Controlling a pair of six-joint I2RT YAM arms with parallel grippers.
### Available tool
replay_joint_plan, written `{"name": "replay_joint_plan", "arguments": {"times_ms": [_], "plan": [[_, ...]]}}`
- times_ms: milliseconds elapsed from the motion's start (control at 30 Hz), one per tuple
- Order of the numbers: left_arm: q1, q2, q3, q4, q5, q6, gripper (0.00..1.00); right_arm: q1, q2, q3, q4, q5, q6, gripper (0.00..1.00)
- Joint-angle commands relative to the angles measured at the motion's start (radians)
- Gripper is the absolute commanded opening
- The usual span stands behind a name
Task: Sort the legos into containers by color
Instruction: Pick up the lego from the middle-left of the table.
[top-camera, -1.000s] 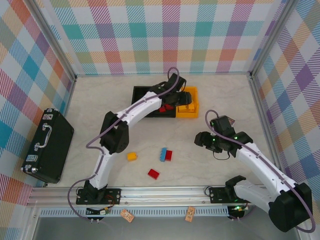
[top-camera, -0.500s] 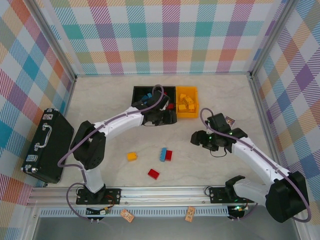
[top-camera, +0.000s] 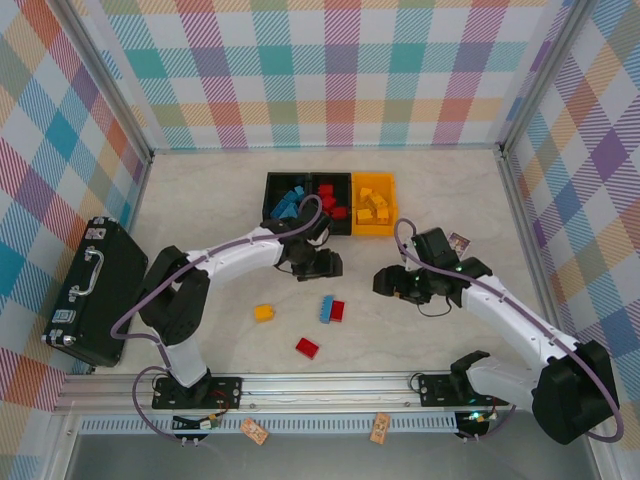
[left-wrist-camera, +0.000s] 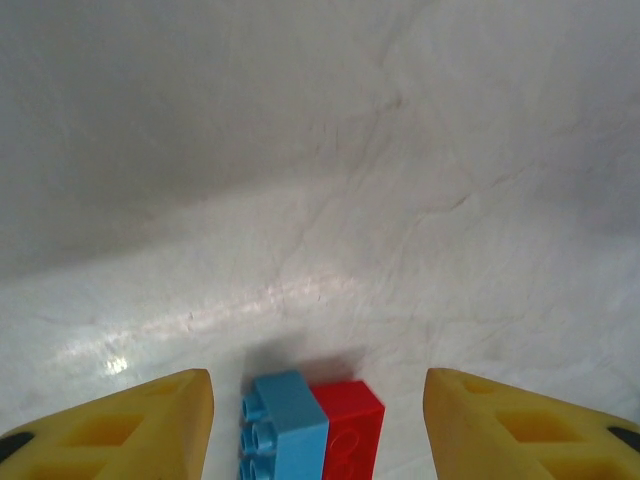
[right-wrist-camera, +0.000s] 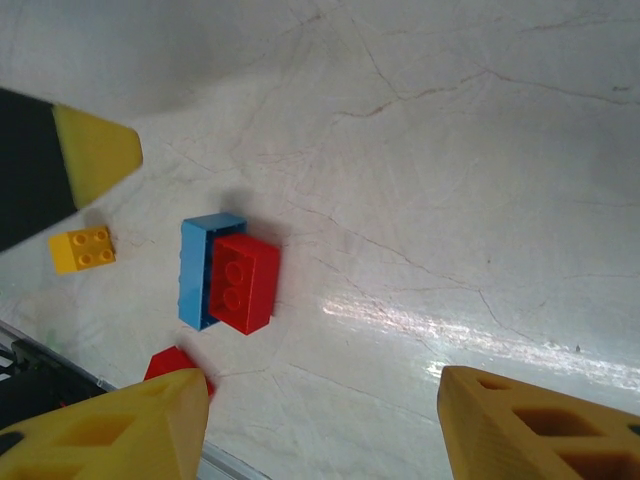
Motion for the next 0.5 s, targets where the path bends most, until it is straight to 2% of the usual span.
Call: {"name": "replay_joint_plan", "arguments": {"times_ms": [0, 133, 467], "plan": [[-0.035, 0.011, -0.023, -0.043, 0.051, 0.001, 0.58, 0.009, -0.018, -0.025, 0.016, -0.019, 0.002, 0.62], [-0.061, 0.025, -0.043, -0.054, 0.068, 0.001, 0.59, 0.010, -0.011, -0.029, 0.020, -0.013, 0.004, 0.62], [-0.100, 0.037, -0.097, -0.108, 0.019, -0.002, 0.56, 0.013, 0.005, -0.033, 0.032, -0.014, 0.005, 0.62]]}}
